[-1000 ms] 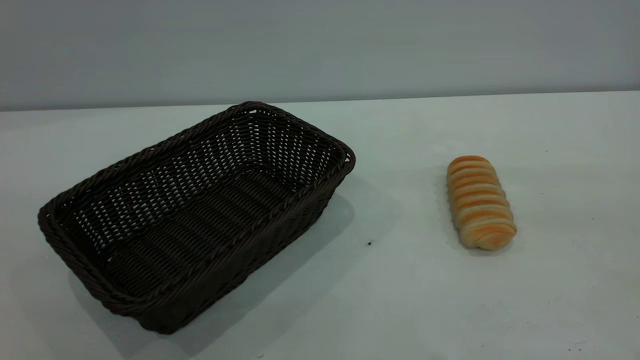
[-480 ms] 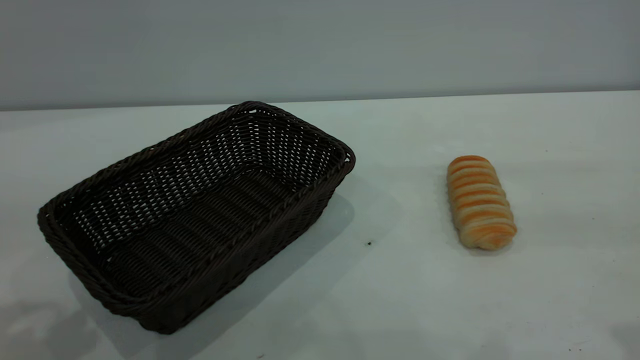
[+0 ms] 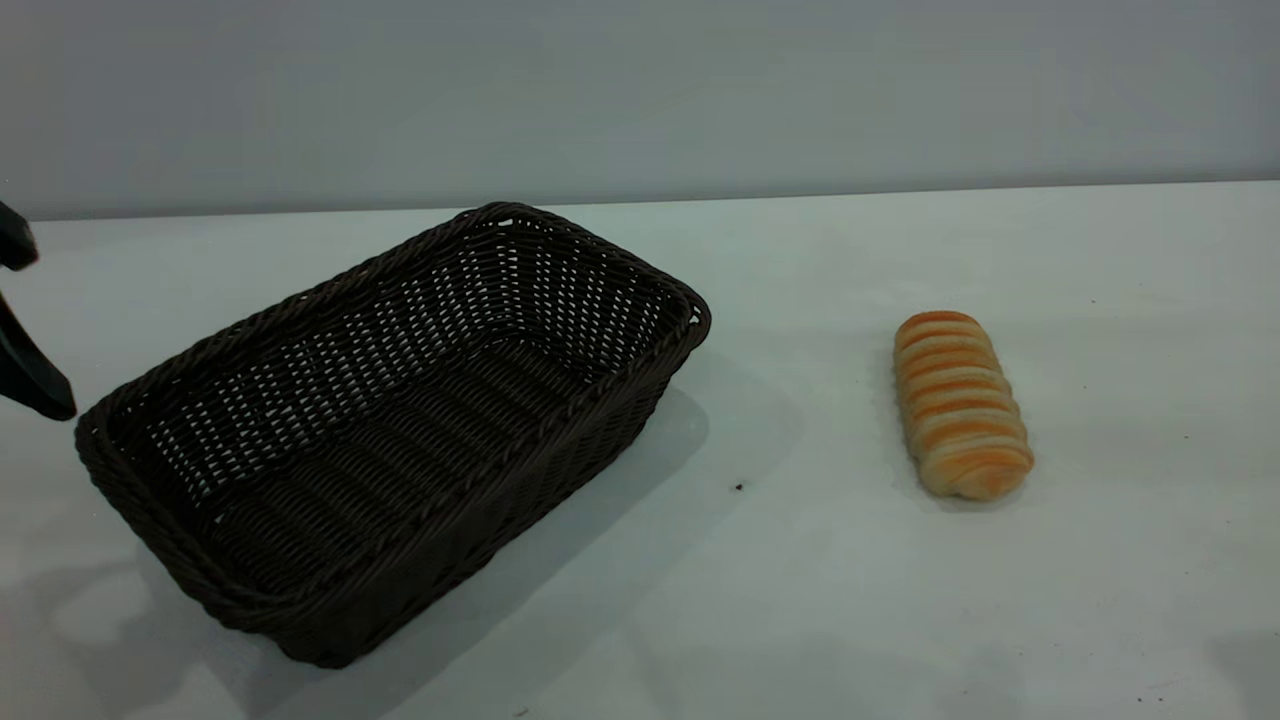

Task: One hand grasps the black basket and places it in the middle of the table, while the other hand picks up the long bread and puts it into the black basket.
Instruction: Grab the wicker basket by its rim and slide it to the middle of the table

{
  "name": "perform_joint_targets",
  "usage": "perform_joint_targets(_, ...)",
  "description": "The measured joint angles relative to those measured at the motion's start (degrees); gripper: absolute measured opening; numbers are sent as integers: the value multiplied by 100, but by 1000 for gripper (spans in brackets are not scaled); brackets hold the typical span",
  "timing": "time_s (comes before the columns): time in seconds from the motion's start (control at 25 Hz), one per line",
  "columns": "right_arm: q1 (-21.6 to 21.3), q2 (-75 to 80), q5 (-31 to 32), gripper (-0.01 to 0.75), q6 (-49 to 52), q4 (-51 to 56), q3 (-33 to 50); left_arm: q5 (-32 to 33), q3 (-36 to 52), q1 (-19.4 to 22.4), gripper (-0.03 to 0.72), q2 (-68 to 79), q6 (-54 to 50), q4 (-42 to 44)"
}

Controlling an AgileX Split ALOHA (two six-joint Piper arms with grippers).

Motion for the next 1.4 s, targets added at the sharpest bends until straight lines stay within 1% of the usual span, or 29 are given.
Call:
perform_joint_targets(0.36,0,0,-4,446,-22,12,0,-267,-4,0,594,533,-7,-138)
perform_joint_targets(0.52,0,0,-4,446,-28,53,0,-395,-4,0,594,740,-32,-352)
perform_joint_targets(0.96,0,0,-6,446,-69,152,0,-1013,-57,-7,594,1337,-49,-850)
perform_joint_targets(1.08,0,0,-24,446,-88,192,0,-1268,-63,-128,594,1582,-100,-893)
perform_joint_targets(1.16,0,0,-29,446,-172,239,0,-1391,-124,-282,594,1774,-184,-899)
perform_joint_targets(1.4,0,0,-29,446,-227,301,0,-1445,-556,-659,594,2389,-329,-899)
